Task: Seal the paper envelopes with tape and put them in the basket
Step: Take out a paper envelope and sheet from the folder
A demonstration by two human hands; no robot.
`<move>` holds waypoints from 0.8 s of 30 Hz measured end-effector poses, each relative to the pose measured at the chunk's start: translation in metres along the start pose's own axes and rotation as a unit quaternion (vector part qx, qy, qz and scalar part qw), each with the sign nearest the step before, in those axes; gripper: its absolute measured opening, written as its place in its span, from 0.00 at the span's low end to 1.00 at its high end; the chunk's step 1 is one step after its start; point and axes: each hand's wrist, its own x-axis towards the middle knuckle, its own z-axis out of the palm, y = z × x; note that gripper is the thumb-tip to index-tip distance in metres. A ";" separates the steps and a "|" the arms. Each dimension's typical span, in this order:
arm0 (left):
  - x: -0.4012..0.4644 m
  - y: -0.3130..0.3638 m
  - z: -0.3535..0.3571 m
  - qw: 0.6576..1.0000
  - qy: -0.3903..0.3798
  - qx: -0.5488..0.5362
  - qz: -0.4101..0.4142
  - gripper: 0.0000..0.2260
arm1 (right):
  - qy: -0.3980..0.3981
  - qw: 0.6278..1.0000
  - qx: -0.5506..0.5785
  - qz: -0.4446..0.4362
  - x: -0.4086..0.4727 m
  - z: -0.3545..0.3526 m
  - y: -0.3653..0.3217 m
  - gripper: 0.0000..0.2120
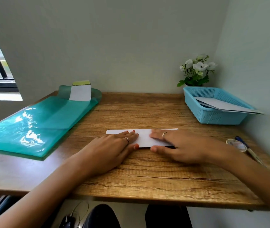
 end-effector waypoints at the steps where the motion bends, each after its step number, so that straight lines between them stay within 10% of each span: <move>1: 0.001 0.002 0.001 1.000 0.011 0.000 -0.010 0.24 | -0.008 1.000 0.012 -0.018 0.004 0.005 -0.007 0.32; 24: 0.018 -0.012 -0.005 0.995 0.017 0.065 -0.071 0.21 | -0.004 0.990 -0.034 0.137 0.014 0.011 -0.005 0.32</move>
